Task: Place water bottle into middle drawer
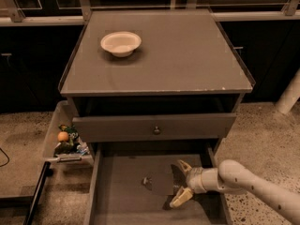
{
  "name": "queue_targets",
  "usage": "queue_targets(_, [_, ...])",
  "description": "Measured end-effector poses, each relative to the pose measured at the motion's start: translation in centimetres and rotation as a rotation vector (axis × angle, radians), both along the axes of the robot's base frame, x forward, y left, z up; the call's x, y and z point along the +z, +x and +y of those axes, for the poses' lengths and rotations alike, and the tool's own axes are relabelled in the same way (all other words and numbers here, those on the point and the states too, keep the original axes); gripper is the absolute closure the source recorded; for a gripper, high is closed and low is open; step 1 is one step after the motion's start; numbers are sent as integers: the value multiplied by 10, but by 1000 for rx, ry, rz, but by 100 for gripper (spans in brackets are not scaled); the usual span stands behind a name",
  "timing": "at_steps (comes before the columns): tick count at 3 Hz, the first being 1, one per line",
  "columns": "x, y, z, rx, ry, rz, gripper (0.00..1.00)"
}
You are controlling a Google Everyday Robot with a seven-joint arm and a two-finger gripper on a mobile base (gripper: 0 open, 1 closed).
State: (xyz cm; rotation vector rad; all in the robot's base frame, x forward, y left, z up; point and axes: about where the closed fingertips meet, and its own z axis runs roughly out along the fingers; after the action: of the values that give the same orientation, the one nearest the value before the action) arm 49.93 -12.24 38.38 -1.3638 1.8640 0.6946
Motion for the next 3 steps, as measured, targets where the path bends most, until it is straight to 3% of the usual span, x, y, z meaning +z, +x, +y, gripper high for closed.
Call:
queue_targets(1, [0, 0, 0, 0, 0, 0, 0])
queue_targets(2, [16, -2, -15, -21, 1, -19, 0])
queue_targets(3, [50, -12, -38, -26, -57, -67, 0])
